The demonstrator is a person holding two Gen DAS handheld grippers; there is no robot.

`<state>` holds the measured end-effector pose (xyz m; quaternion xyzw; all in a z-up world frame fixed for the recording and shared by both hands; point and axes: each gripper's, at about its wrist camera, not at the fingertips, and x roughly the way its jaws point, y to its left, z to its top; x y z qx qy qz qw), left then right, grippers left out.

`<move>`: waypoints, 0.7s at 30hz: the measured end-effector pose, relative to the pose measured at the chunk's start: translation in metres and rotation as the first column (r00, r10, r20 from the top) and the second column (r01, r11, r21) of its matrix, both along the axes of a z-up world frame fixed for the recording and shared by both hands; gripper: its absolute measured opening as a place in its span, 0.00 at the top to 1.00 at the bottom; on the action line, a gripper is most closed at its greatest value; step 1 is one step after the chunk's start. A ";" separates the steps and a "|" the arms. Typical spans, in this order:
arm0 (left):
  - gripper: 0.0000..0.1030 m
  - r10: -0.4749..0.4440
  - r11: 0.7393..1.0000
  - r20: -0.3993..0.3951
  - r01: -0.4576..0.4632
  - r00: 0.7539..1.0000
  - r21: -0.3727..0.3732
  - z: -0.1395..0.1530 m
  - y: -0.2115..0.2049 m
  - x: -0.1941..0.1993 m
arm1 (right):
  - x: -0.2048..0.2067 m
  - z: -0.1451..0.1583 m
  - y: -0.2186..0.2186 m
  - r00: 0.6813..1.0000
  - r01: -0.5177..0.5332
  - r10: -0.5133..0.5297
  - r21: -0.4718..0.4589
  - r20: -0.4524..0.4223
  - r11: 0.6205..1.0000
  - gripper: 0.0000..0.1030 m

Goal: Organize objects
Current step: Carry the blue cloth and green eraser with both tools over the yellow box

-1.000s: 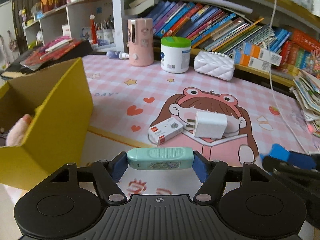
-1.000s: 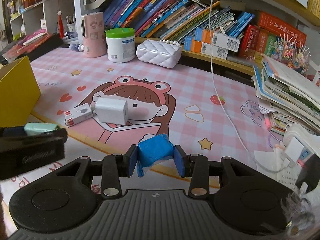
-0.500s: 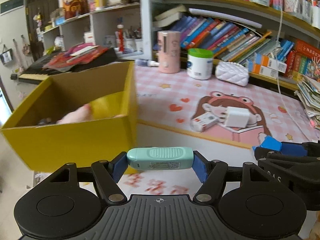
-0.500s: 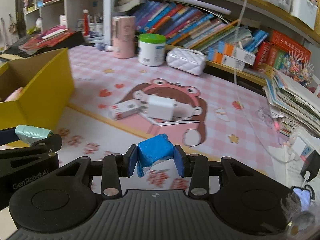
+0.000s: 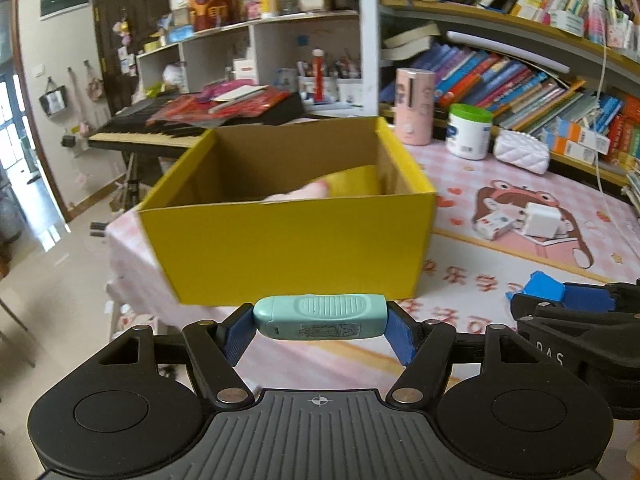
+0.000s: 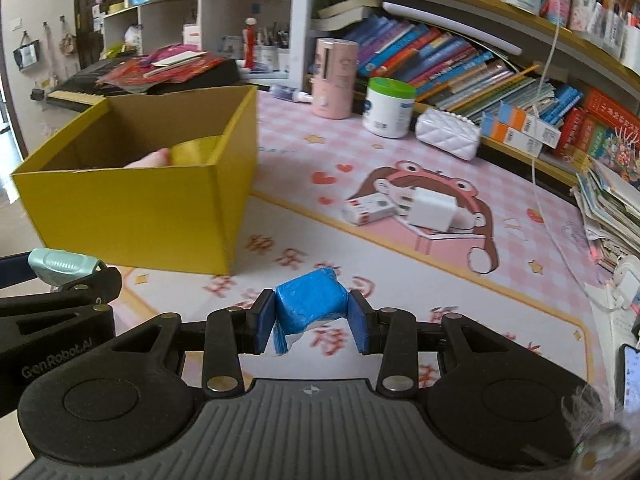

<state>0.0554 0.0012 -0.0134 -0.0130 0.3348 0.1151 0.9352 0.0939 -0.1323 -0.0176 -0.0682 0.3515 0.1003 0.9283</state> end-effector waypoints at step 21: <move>0.33 0.059 0.998 0.072 -0.061 0.996 0.029 0.016 0.064 -0.072 | -0.067 0.015 0.064 0.997 -0.054 0.052 0.029 0.059 0.998 0.64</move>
